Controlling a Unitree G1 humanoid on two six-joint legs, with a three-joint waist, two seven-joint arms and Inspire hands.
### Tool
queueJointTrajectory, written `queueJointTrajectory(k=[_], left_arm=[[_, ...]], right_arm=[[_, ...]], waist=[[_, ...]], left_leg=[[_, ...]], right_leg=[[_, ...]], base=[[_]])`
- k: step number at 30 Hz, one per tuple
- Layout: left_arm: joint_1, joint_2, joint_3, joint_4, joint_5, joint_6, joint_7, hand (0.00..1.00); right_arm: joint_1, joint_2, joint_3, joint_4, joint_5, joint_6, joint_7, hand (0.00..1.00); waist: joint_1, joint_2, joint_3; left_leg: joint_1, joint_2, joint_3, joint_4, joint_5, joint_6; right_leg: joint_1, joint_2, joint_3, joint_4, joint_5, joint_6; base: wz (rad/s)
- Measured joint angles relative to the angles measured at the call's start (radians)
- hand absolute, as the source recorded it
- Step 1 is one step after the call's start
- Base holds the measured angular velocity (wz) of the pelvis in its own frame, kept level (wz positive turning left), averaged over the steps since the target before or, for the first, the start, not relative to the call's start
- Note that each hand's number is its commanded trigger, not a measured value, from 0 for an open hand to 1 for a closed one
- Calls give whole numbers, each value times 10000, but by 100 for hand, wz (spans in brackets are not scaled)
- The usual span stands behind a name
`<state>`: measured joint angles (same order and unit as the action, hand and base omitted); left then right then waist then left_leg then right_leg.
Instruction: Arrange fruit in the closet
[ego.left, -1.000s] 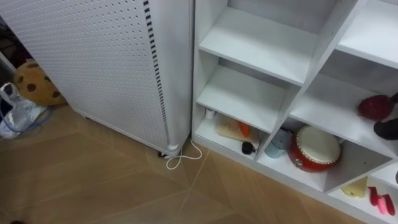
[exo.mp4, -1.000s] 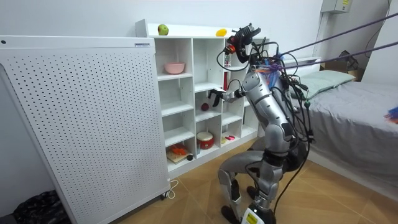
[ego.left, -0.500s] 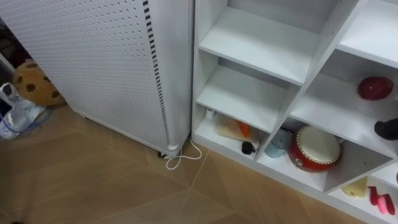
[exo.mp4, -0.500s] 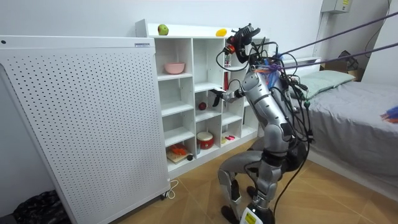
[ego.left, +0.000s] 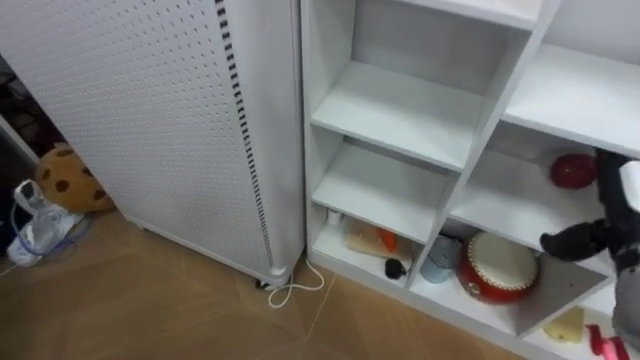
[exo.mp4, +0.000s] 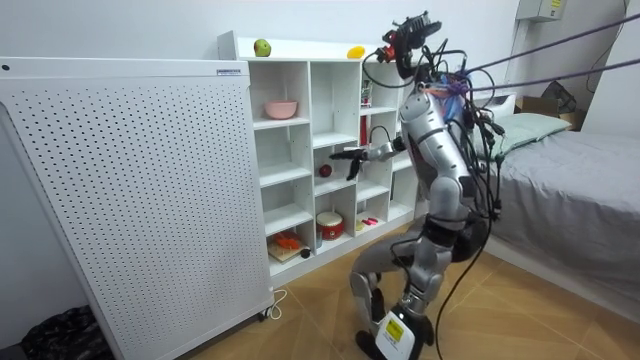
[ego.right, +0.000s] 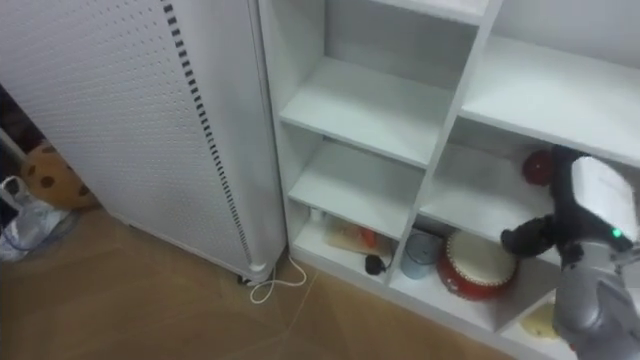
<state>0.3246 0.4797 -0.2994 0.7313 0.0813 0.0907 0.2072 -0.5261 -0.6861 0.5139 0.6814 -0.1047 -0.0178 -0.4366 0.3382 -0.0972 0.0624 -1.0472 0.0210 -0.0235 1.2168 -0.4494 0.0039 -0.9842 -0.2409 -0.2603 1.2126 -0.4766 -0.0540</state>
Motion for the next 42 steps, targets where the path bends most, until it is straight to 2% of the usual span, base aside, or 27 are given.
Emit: queueJointTrajectory(k=[1,3,4,6,7,9,10,12,13,15,18,20,22,23,24,26,28,30,34,37,39,42], left_arm=[[-8,-9,-1,85,-4,-57,-1,0],[-73,-61,-6,484,-5,-144,35,0],[-71,-81,-7,566,-10,-157,67,0],[-262,-257,6,987,-9,-317,201,0],[-377,-332,-2,1129,-11,-357,233,0],[-861,-659,-25,1678,-12,-469,256,0],[-936,-720,-26,1770,-12,-525,267,0],[-1036,-849,-140,1958,-13,-692,294,0],[-1051,-861,-201,1972,-11,-709,303,0],[-1378,-1071,-202,2401,-9,-760,459,0],[-1588,-1218,-151,2589,355,-816,622,0],[-1581,-1373,-132,2598,646,-845,714,0],[-1551,-1584,-28,2619,920,-836,764,0],[-1532,-1773,147,2616,1191,-816,881,0],[-1539,-1902,225,2600,1419,-810,976,0],[-1508,-2002,241,2591,1615,-820,1118,0],[-1368,-2029,269,2569,1792,-819,1245,0],[-1289,-2243,877,2509,2004,-837,1355,0],[-1209,-2479,1592,2603,2059,-916,1445,0],[-1159,-2709,2097,2723,2512,-906,1573,0],[-931,-2920,2515,2755,2863,-774,1570,0],[-744,-3199,2790,2859,2864,-439,1565,0]], right_arm=[[238,-2,73,-174,-288,-38,129,0],[1414,126,157,-894,-715,-97,678,0],[1714,221,157,-1015,-819,-95,820,0],[2751,614,142,-1164,-1294,-117,1392,0],[2966,707,143,-1161,-1414,-112,1547,0],[3680,1173,132,-1096,-1557,-171,2096,0],[3878,1309,117,-1042,-1568,-209,2188,0],[4528,1890,115,-763,-1608,-287,2546,0],[4639,2011,116,-665,-1613,-303,2620,0],[4929,2466,98,-266,-1720,-353,2792,0],[5425,2997,-379,189,-1933,-492,2824,0],[5813,3226,-691,433,-1928,-568,2847,0],[6098,3398,-933,740,-2036,-581,2866,0],[6376,3483,-1155,843,-2110,-582,2856,0],[6667,3487,-1312,938,-2074,-618,2841,0],[7008,3515,-1463,1119,-1971,-614,2733,0],[7252,3664,-1676,1365,-1960,-650,2614,0],[7552,4010,-2290,1807,-1986,-780,2401,0],[7728,4375,-3031,2774,-2099,-787,2204,0],[7795,4584,-3370,3484,-2202,-708,2094,0],[7861,4842,-3642,4006,-2258,-418,2098,0],[7948,5106,-3875,4162,-2240,38,2317,0]], waist=[[1,13,-13],[-27,114,-107],[-36,146,-139],[-133,275,-214],[-172,292,-220],[-401,429,-275],[-449,442,-279],[-704,444,-289],[-813,451,-294],[-1225,451,-310],[-1486,505,-344],[-1599,580,-394],[-1885,567,-462],[-2001,579,-517],[-2189,550,-541],[-2239,483,-575],[-2367,519,-579],[-2587,453,-626],[-2821,440,-622],[-2876,483,-631],[-2893,525,-646],[-3057,586,-671]], left_leg=[[116,45,37,-133,10,-14],[694,191,78,-678,75,-49],[852,190,67,-858,109,-76],[1439,191,41,-1587,311,-96],[1579,184,53,-1790,382,-96],[2148,180,79,-2612,671,-59],[2331,184,85,-2800,726,-61],[3109,106,154,-3645,964,-63],[3279,81,162,-3852,1025,-73],[3961,-44,169,-4767,1361,-76],[4881,-18,196,-5676,1638,-39],[5567,3,222,-6186,1707,-45],[6254,-45,258,-6816,1851,-18],[6765,-106,278,-7306,1996,-12],[7288,-114,475,-7746,2146,16],[8141,-123,695,-8380,2247,34],[8935,-110,730,-8908,2290,31],[9644,-110,760,-9371,2293,29],[10594,-160,766,-9842,2298,32],[11003,-167,837,-10143,2297,32],[11340,-147,943,-10314,2286,21],[11513,-127,977,-10431,2271,2]], right_leg=[[114,60,-17,-163,62,-9],[707,295,-102,-863,353,21],[879,343,-145,-1084,431,11],[1498,458,-295,-1906,692,59],[1637,480,-302,-2092,770,72],[2243,578,-440,-2922,1057,104],[2415,596,-449,-3115,1131,98],[3125,619,-465,-3816,1319,132],[3282,623,-478,-3982,1358,150],[3900,676,-513,-4703,1557,229],[4829,723,-706,-5620,1833,265],[5537,864,-705,-6201,1956,342],[6193,899,-714,-6751,2065,438],[6677,929,-727,-7149,2139,531],[7179,981,-743,-7490,2190,609],[7892,1044,-651,-7978,2273,706],[8696,1173,-645,-8595,2402,781],[9450,1293,-653,-9145,2488,872],[10385,1387,-467,-9711,2571,966],[10642,1432,-192,-9804,2572,973],[10944,1526,113,-10043,2590,1003],[11087,1558,157,-10091,2591,1003]], base=[[-21],[-21],[-15],[-6],[6],[10],[7],[6],[12],[14],[2],[0],[6],[24],[24],[-6],[-14],[-2],[0],[-8],[-14],[-6]])
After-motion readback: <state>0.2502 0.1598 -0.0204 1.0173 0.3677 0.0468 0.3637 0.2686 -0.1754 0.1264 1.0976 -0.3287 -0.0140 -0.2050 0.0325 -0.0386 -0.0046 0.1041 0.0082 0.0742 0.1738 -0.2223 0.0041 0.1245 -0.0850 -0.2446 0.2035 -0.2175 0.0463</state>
